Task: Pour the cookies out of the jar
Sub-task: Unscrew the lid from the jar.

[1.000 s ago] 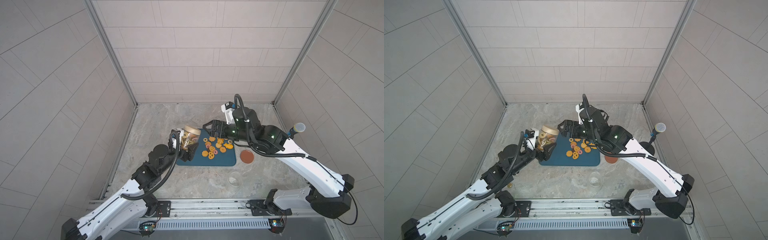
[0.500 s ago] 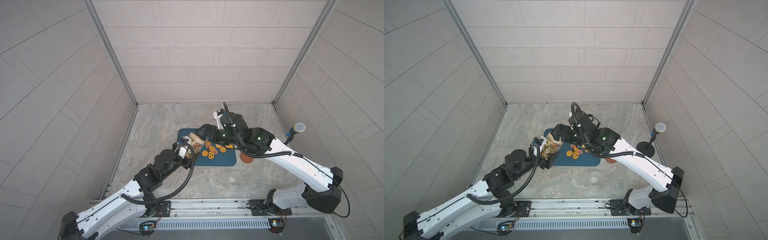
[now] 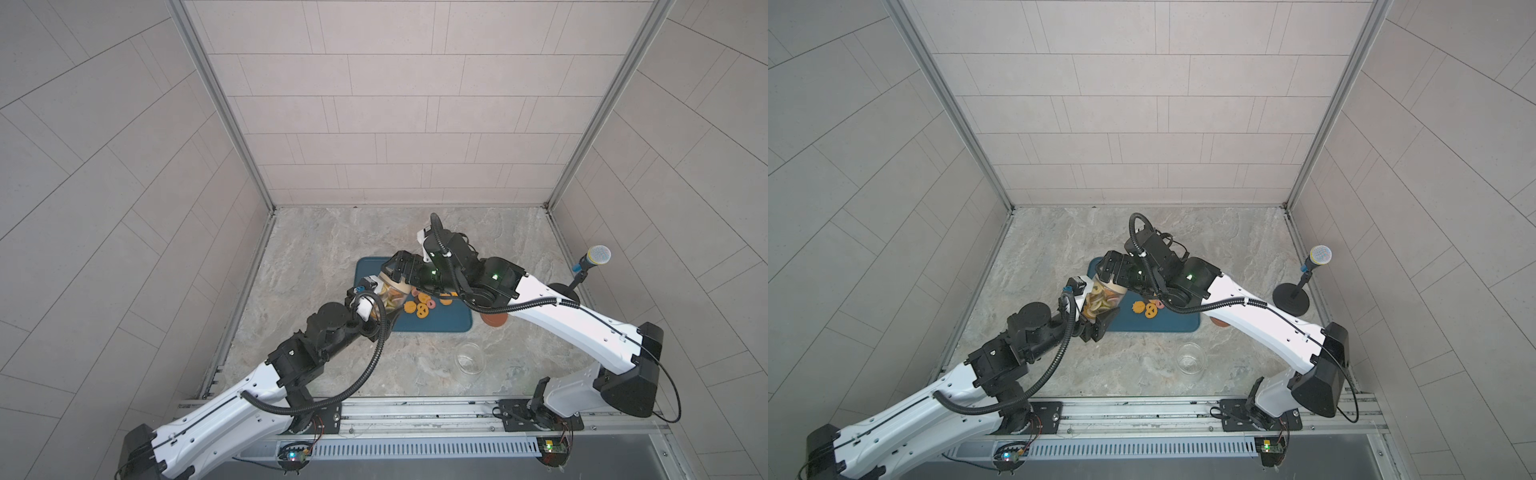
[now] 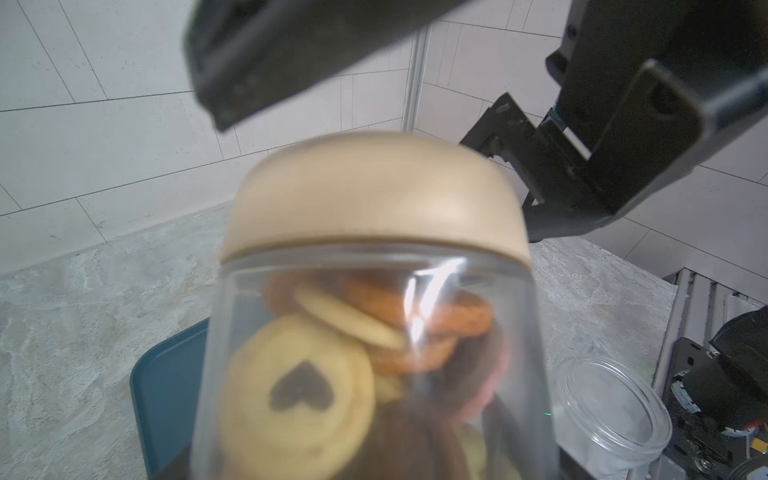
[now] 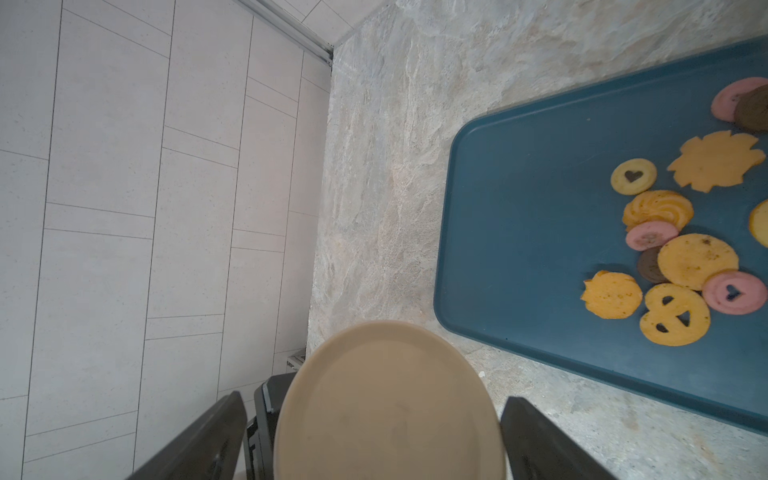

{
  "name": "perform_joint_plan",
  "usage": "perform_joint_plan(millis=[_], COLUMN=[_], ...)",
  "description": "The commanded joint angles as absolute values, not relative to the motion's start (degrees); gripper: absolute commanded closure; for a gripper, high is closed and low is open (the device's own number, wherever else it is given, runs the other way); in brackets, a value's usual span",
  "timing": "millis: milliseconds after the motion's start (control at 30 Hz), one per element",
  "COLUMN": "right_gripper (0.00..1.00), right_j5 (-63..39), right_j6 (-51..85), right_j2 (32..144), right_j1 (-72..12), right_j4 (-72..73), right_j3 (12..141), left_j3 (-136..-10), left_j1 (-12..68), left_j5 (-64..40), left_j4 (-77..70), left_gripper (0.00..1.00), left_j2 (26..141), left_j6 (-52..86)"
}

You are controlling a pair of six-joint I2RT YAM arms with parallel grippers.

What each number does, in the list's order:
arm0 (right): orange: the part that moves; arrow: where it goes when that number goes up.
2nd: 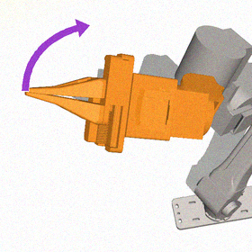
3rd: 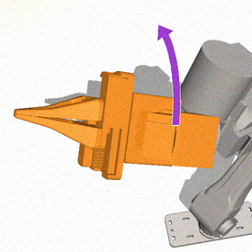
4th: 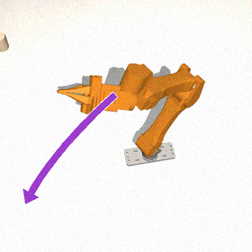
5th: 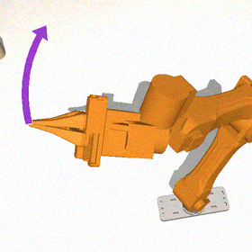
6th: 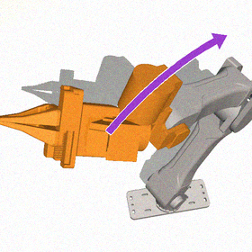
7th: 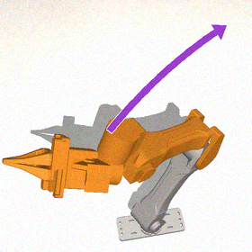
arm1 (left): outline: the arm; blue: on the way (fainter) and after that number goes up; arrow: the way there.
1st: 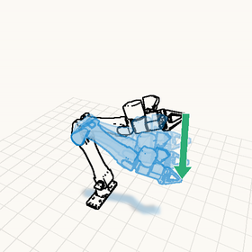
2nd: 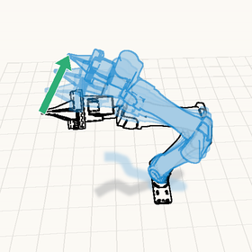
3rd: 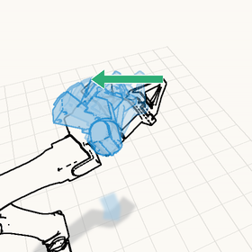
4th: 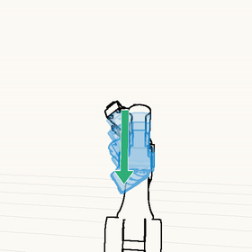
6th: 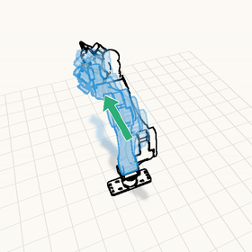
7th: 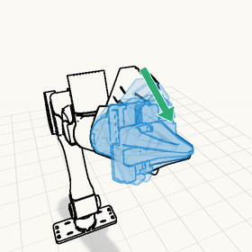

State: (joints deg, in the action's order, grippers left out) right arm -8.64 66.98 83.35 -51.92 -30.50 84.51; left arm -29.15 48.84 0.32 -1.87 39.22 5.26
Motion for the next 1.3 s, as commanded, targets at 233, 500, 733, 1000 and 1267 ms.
perform_joint_plan(millis=[233, 500, 733, 1000, 1267], right_gripper=[0.00, 0.05, 0.00, 0.07, 0.40], right_j5=[-8.8, -9.0, -8.1, -8.7, -9.1], right_j6=[70.2, 70.1, 69.3, 69.6, 68.6], right_j2=[84.4, 84.3, 83.4, 83.7, 83.8], right_j1=[-52.7, -52.7, -52.7, -52.6, -52.6], right_j4=[-28.2, -26.9, -25.5, -24.4, -23.7], right_j3=[83.2, 82.5, 82.7, 82.1, 81.8], left_j3=[-29.9, -29.9, -29.7, -29.6, -29.4], left_j1=[49.2, 49.1, 49.1, 49.2, 49.1], left_j5=[0.7, 0.1, 0.0, -0.4, -0.3], left_j4=[-10.3, -10.2, -9.9, -9.7, -9.8], left_gripper=[1.00, 1.00, 1.00, 1.00, 1.00], left_j2=[37.2, 36.9, 37.2, 37.1, 36.8], left_j6=[4.4, 4.7, 4.9, 5.3, 6.3])
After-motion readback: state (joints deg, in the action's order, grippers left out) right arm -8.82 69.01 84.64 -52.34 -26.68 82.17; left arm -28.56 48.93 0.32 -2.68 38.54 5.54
